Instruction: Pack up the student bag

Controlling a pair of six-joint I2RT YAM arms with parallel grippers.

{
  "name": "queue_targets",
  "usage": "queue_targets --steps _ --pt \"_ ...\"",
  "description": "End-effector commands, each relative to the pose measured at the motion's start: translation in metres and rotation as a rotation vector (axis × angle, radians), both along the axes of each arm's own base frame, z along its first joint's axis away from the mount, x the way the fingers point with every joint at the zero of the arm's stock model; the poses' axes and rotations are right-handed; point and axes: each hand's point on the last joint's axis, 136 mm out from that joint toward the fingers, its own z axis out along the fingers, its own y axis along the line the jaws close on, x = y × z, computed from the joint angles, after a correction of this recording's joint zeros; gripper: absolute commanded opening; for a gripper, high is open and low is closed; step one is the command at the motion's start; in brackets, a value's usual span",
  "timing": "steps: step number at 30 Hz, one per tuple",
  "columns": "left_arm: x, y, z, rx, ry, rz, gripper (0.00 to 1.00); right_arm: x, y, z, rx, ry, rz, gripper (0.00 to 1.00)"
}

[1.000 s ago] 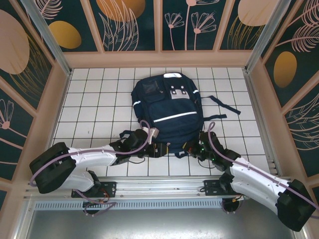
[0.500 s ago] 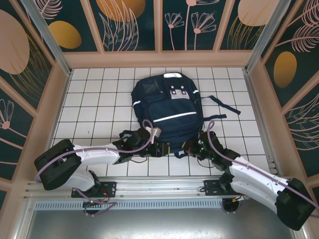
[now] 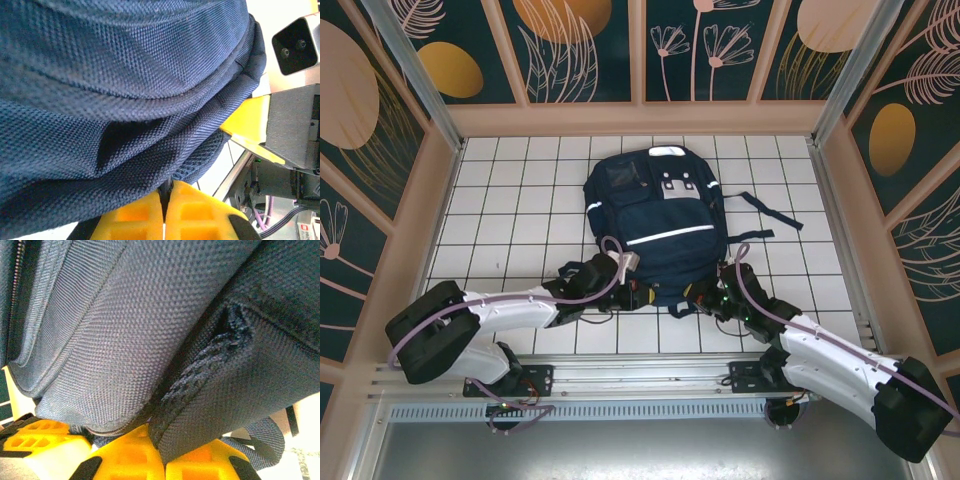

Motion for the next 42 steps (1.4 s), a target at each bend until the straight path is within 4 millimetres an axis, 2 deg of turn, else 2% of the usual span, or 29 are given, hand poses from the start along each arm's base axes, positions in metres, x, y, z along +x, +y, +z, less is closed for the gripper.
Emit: queue_targets --steps 1,10,16,23,30,35,38,40,42 --pt "0.009 0.006 0.014 -0.003 -0.060 0.023 0.00 0.016 -0.003 0.022 -0.006 -0.085 -0.033 0.00" --pt "0.001 0.033 -0.006 0.121 -0.071 0.038 0.00 0.024 -0.026 0.016 -0.085 -0.089 -0.100 0.00" --pt "0.011 0.059 -0.010 0.237 -0.130 0.115 0.00 0.029 -0.037 0.020 -0.108 -0.099 -0.131 0.00" --pt "0.045 0.098 -0.026 0.423 -0.124 0.264 0.00 0.032 -0.049 0.025 -0.120 -0.112 -0.150 0.00" --pt "0.085 0.115 -0.028 0.509 -0.121 0.358 0.00 0.031 -0.057 0.024 -0.112 -0.115 -0.151 0.00" --pt "0.114 0.137 -0.029 0.537 -0.116 0.465 0.00 0.029 -0.056 0.023 -0.101 -0.119 -0.133 0.00" --pt "0.127 0.143 -0.034 0.549 -0.100 0.491 0.00 0.028 -0.053 0.022 -0.091 -0.119 -0.112 0.00" --pt "0.131 0.139 -0.038 0.547 -0.085 0.476 0.00 0.027 -0.050 0.022 -0.084 -0.121 -0.097 0.00" --pt "0.130 0.132 -0.038 0.528 -0.069 0.448 0.06 0.026 -0.045 0.025 -0.067 -0.128 -0.067 0.00"
